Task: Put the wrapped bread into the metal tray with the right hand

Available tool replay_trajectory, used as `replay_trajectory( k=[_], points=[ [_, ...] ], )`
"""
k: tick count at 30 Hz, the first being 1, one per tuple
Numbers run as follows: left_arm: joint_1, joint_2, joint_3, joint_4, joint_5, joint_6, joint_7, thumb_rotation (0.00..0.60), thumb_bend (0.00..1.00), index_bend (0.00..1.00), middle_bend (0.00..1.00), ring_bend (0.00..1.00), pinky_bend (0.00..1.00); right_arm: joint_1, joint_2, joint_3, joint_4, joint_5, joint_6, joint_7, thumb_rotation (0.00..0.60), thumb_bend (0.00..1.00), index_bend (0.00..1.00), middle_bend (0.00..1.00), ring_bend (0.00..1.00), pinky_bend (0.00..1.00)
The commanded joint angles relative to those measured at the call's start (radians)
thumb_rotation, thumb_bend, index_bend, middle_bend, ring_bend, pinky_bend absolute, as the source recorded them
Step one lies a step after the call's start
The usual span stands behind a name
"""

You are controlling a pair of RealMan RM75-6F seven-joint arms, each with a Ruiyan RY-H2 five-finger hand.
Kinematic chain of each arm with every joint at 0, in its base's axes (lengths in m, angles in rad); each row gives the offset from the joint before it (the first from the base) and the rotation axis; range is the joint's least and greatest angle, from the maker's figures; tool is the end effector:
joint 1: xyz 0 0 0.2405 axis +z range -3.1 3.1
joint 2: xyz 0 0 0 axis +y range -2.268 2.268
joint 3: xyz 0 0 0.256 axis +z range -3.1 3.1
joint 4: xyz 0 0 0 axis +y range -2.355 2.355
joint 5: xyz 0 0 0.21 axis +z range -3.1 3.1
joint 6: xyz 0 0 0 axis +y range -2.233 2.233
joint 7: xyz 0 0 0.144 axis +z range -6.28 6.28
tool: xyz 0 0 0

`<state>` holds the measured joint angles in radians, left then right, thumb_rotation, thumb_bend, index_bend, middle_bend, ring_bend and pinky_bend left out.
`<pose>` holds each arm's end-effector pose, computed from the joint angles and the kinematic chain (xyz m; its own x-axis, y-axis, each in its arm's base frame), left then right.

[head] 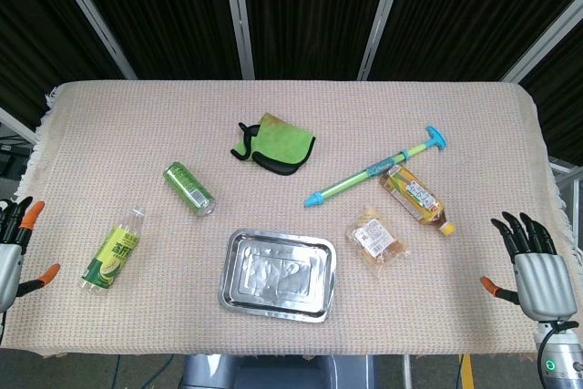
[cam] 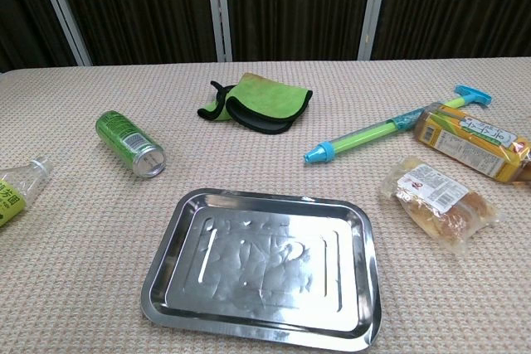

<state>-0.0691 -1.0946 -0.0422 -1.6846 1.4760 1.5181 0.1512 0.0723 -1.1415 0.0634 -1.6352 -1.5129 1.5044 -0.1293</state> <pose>-0.3033 0.1736 0.1648 0.4869 -0.0097 0.8734 0.8732 0.0270 -0.4866 -0.3027 -0.1794 0.1536 0.4704 0.0241 0.8821 -0.8822 -0.0109 0.4707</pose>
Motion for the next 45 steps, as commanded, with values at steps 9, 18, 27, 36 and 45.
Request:
replay_trajectory(
  k=[9,18,27,36,45],
  points=[
    [0.015,-0.002,0.013,0.009,0.010,0.011,-0.015,0.598,0.18,0.04,0.00,0.00,0.00,0.003,-0.015,-0.009,0.018,-0.027,0.003,0.008,0.600,0.00,0.13,0.08,0.00,0.11],
    [0.024,0.000,0.016,0.007,0.026,0.026,-0.020,0.595,0.18,0.04,0.00,0.00,0.00,-0.001,-0.010,-0.014,0.025,-0.044,0.015,0.025,0.600,0.00,0.13,0.07,0.00,0.11],
    [0.025,0.005,0.018,-0.002,0.029,0.024,-0.014,0.596,0.18,0.05,0.00,0.00,0.00,-0.001,-0.012,-0.015,0.032,-0.049,0.016,0.036,0.600,0.00,0.13,0.08,0.00,0.11],
    [0.022,0.006,0.018,-0.002,0.032,0.017,-0.011,0.596,0.18,0.05,0.00,0.00,0.00,0.001,-0.014,-0.015,0.033,-0.052,0.014,0.036,0.600,0.00,0.13,0.07,0.00,0.11],
    [0.013,0.014,0.012,-0.016,0.029,0.004,0.001,0.595,0.18,0.05,0.00,0.00,0.00,0.076,0.002,-0.015,-0.011,-0.119,-0.064,0.038,0.600,0.00,0.13,0.08,0.00,0.11]
  ],
)
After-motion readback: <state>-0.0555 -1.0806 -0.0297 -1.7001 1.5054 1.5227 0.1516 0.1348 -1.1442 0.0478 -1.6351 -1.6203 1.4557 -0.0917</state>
